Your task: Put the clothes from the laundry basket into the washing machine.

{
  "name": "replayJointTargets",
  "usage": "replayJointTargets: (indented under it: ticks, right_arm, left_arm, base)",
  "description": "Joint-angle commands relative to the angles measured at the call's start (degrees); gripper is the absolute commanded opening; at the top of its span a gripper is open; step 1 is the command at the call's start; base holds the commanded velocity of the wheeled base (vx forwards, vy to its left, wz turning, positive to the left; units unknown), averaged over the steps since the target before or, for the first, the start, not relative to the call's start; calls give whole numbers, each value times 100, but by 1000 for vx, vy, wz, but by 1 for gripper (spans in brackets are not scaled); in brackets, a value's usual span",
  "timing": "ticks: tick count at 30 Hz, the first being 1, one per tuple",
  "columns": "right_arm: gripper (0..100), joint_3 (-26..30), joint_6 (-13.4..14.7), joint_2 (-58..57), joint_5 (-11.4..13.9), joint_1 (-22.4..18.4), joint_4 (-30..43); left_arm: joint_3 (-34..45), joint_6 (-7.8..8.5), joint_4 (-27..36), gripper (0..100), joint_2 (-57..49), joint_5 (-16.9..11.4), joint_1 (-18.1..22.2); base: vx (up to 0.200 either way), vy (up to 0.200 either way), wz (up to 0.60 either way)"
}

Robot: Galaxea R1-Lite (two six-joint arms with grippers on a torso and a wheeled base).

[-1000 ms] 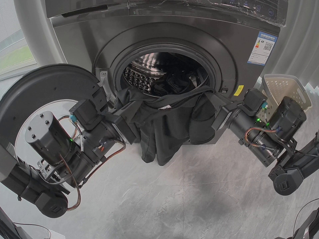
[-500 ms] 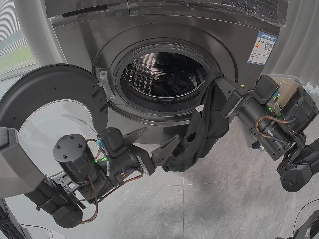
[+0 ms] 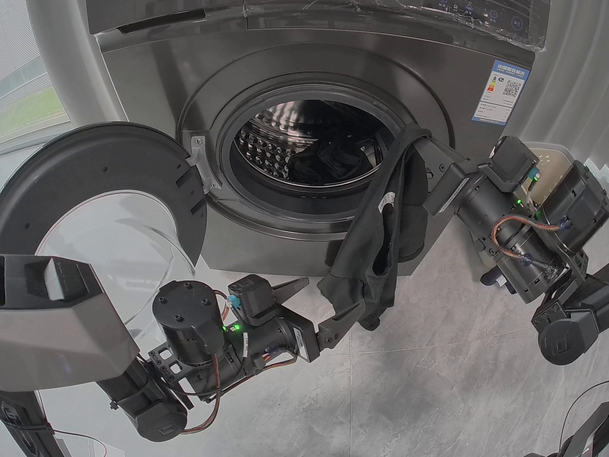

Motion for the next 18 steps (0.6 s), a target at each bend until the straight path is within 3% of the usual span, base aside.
replayJointTargets:
  ticks: [1, 6, 12, 18]
  right_arm:
    - [0, -3, 2, 24, 1, 2, -13]
    - [0, -38, 2, 32, 1, -7, -13]
    - [0, -82, 11, 32, -8, 11, 5]
    - [0, -82, 11, 41, -8, 46, 5]
  left_arm:
    - [-125, 17, -8, 100, 341, -13, -20]
    - [-266, 52, -8, 100, 578, -13, -125]
    - [-494, 263, -8, 100, 947, -13, -116]
    - [-837, 254, -8, 100, 1220, -13, -143]
  base:
    - [0, 0, 0]
    - [0, 0, 0]
    - [0, 0, 0]
    - [0, 0, 0]
